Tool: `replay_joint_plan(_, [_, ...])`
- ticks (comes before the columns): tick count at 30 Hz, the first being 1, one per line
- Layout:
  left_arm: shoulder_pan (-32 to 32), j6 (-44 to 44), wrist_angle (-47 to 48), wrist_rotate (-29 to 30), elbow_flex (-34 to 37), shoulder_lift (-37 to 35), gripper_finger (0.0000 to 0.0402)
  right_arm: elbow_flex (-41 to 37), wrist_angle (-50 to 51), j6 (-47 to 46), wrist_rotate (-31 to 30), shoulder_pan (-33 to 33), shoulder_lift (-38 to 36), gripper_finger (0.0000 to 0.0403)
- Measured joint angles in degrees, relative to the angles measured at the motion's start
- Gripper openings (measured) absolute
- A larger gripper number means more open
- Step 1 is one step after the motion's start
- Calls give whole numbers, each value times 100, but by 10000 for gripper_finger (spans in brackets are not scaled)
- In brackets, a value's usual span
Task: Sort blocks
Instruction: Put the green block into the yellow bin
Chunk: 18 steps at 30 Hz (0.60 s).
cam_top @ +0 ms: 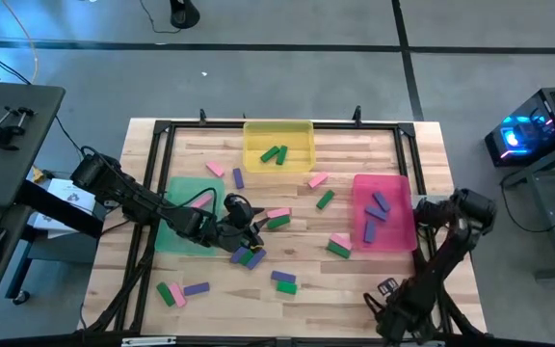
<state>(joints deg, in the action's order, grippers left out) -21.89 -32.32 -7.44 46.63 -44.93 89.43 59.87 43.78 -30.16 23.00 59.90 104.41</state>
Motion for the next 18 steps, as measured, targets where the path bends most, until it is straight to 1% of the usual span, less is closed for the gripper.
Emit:
replay_joint_plan(2, [-1, 0, -2, 0, 0, 0, 137, 108, 91, 125, -364, 3, 50, 169])
replay_joint_plan(4, [-1, 0, -12, 0, 0, 0, 137, 203, 140, 272, -901, -16, 58, 169])
replay_joint_plan(5, [0, 0, -11, 2, 0, 0, 137, 259, 145, 347, -1246, -57, 57, 169])
replay_joint_plan(7, [0, -8, -13, 2, 0, 0, 137, 401, 213, 401, -2170, -201, 47, 169])
replay_joint_plan(8, [0, -25, -15, 0, 0, 0, 137, 491, 338, 345, -2477, -268, 37, 169])
replay_joint_plan(9, [0, -41, -15, 0, 0, 0, 137, 594, 538, 293, -2666, -322, 28, 169])
replay_joint_plan(10, [0, -44, -13, 0, 0, 0, 137, 689, 766, 189, -2696, -369, 16, 169])
replay_joint_plan(11, [-2, -44, -18, 0, 0, 0, 137, 789, 987, 82, -2559, -410, 12, 169])
replay_joint_plan(12, [-1, -44, -17, 0, 0, 0, 137, 849, 1181, 6, -2293, -440, 12, 169])
replay_joint_plan(15, [-5, -46, -15, 0, 0, 0, 137, 880, 1618, -22, -1116, -547, 14, 169])
replay_joint_plan(18, [-7, -44, -12, -2, 0, 0, 137, 775, 1626, 217, -101, -473, 14, 165])
